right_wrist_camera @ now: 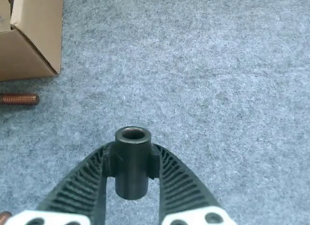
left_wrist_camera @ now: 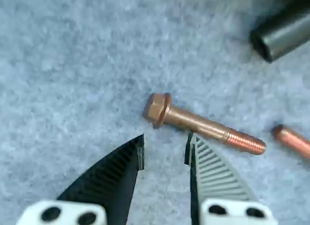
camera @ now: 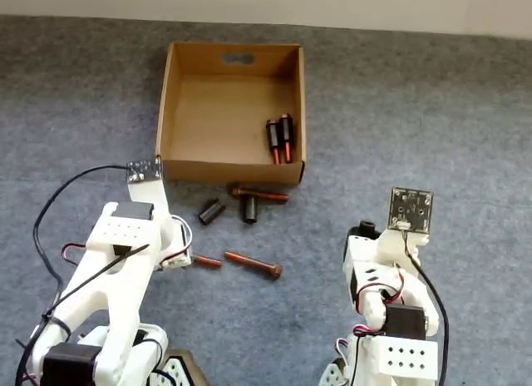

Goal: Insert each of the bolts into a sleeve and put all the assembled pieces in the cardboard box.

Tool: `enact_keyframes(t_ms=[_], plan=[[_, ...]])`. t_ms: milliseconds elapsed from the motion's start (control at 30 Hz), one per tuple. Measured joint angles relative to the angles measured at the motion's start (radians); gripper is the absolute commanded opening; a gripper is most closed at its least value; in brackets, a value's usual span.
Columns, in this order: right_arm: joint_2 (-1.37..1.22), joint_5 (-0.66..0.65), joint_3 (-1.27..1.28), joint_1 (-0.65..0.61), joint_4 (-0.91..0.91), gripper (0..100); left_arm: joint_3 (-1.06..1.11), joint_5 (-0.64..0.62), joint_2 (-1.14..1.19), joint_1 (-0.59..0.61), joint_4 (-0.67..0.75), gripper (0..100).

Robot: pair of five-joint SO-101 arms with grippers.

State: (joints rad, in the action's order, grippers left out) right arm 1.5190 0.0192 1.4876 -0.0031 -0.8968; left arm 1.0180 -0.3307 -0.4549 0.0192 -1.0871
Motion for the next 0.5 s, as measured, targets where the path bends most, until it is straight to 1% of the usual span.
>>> enact_keyframes(t_ms=[67,133,267,500], plan=[[0.0,0.0,0.0,0.0,0.0,0.5,0.0,-0.005,0.0,0.0,0.044,16],[0.0,0.0,0.0,0.0,0.0,0.5,0.0,-0.043,0.0,0.0,0.069,16],[0.0,0.0,0.0,0.0,0.0,0.5,0.0,-0.175,0.0,-0.002,0.084,16],[0.0,0.0,0.0,0.0,0.0,0.5,0.002,-0.377,0.0,-0.077,0.147,16]])
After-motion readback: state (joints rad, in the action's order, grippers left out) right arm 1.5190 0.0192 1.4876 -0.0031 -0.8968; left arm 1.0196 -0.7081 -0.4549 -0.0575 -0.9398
